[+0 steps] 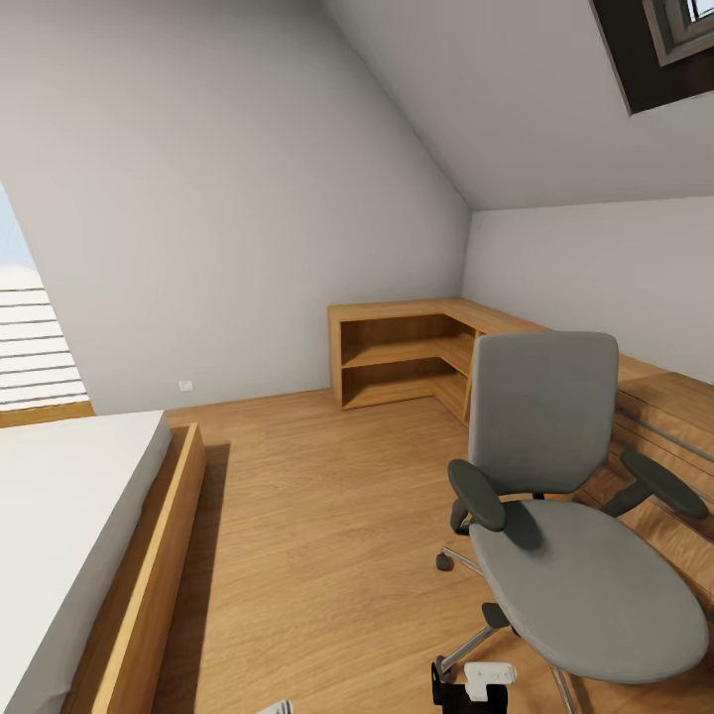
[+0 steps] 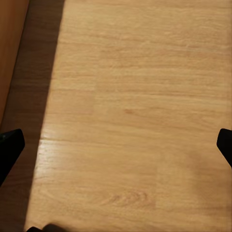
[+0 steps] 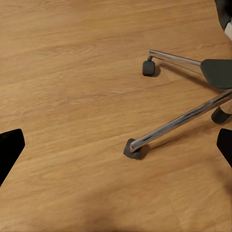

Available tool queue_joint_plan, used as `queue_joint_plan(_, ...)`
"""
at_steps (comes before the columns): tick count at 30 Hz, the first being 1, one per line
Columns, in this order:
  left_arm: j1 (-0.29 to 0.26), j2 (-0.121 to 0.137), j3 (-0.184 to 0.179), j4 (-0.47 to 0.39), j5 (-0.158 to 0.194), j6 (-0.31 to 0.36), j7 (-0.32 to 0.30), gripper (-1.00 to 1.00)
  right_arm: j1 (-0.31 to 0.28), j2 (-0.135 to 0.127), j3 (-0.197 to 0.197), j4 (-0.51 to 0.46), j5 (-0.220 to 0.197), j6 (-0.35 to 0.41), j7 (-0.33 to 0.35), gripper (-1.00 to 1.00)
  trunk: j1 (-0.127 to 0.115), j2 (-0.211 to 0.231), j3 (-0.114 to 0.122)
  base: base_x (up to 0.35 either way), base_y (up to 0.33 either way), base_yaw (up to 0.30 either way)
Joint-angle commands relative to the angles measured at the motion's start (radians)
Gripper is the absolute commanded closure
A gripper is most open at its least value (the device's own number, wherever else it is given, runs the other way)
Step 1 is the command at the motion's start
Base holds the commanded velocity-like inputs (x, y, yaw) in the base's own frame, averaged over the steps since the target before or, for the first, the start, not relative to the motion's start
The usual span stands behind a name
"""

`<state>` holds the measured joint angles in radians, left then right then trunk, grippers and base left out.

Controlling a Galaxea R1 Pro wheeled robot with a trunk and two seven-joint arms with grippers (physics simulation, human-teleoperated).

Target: In the bedroom, organize the workspace by keeping the computer under the desk, ensuring the monitor is on the desk, placing the keyboard on the desk next to the monitor, placing the mouse on the desk next to the keyboard, moving the folder from the swivel chair onto the desk next to the mouse, stacking the notebook on top of the folder with the pen on top of the notebook, and positioning the swivel chair next to the desk.

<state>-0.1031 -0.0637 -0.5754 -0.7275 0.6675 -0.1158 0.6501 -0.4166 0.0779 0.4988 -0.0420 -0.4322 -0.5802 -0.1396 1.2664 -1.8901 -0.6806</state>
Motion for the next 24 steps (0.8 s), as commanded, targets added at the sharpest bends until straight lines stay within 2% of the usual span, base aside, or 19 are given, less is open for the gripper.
queue_joint_plan(1,-0.001,0.001,-0.005,0.000,0.011,-0.008,0.005,-1.00,-0.001,0.000,0.009,0.001,-0.004,-0.002,-0.006,-1.00,0.000,0.000,-0.001,0.000,0.000,0.000)
queue_joint_plan(24,-0.001,0.001,-0.001,-0.001,0.011,-0.004,0.004,-1.00,-0.001,0.005,0.010,0.000,-0.006,-0.004,-0.006,-1.00,0.000,0.000,-0.001,0.009,0.000,0.014)
